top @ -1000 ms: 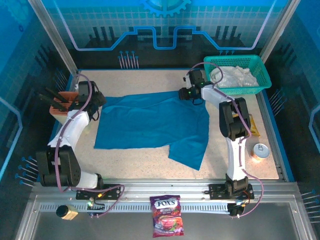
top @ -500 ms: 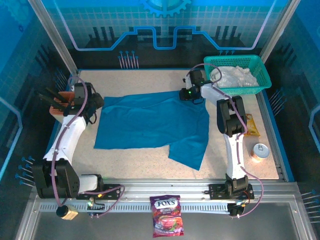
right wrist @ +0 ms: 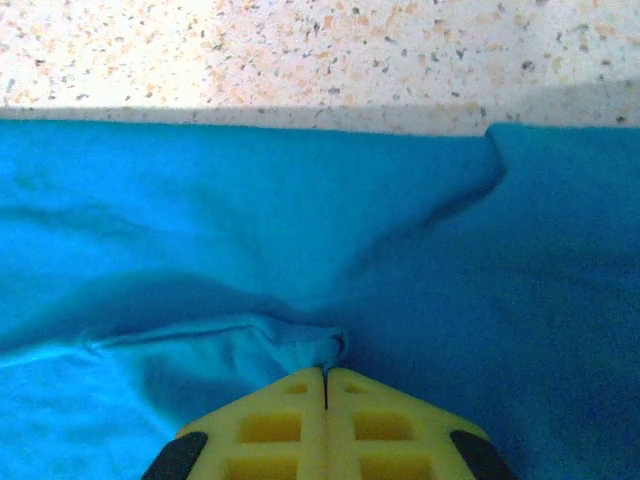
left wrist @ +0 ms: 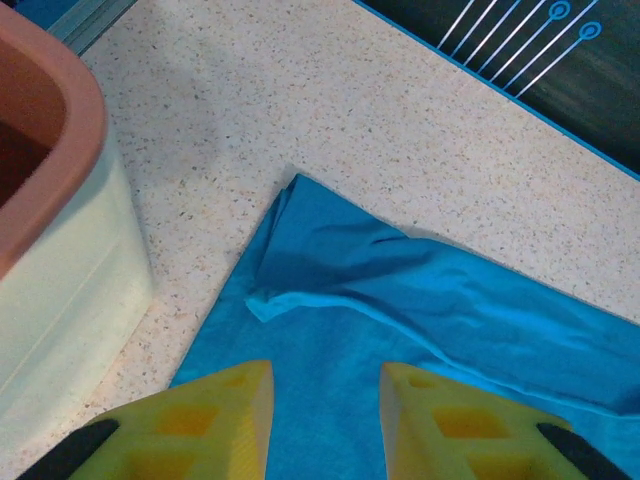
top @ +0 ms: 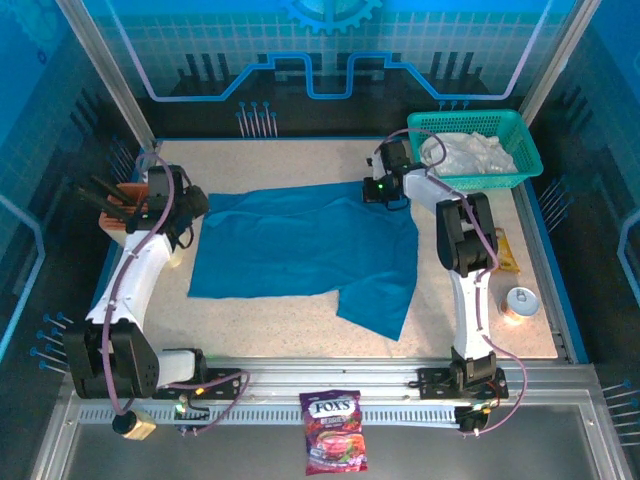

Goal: Fold and stack the t-shirts

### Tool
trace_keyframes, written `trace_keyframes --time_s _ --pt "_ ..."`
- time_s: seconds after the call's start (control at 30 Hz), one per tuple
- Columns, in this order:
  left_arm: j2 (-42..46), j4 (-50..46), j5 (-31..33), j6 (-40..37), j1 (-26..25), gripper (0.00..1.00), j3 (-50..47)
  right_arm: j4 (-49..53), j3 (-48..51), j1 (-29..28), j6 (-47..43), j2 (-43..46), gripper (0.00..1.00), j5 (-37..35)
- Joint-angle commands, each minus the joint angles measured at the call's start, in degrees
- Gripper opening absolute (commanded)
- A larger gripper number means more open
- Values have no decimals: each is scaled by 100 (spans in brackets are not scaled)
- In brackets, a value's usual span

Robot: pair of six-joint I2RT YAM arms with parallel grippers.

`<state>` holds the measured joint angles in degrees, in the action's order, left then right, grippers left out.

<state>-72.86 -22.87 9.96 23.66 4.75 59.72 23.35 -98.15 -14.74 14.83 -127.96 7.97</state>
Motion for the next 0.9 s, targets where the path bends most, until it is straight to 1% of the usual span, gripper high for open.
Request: trace_keyframes --time_s 0.0,0.17,0.3,0.33,0.37,0.4,0.5,0.6,0.77,0.8,0.87 --pt "224 -73 -126 -19 17 34 -66 -280 403 -153 294 647 0 -30" --pt "272 -60 -116 -34 8 34 -136 -645 1184 -528 768 1193 0 -344" --pt "259 -29 -156 -36 12 37 -172 -704 1547 -859 1228 1257 0 -624" --pt "250 -26 -164 -35 8 39 -180 -679 1591 -926 1344 1235 2 -699" --pt "242 -27 -182 -44 8 41 -180 -666 1642 -979 1456 1217 8 -732" --pt "233 -33 -187 -61 8 42 -174 -672 1694 -1012 1544 1212 11 -740" --pt "215 -76 -196 -107 8 44 -146 -692 1870 -1072 1760 1308 12 -782" --pt "176 -140 -187 -158 -1 44 -89 -646 2030 -1079 1852 1592 13 -887" --pt "-137 -182 -238 -177 -62 46 61 -358 1979 -1007 1763 2102 24 -1071" --pt "-244 -178 -256 -177 -87 46 108 -305 1939 -977 1747 2171 28 -1062" --pt "-554 -165 -267 -184 -170 47 254 -190 1825 -868 1717 2304 39 -1008"
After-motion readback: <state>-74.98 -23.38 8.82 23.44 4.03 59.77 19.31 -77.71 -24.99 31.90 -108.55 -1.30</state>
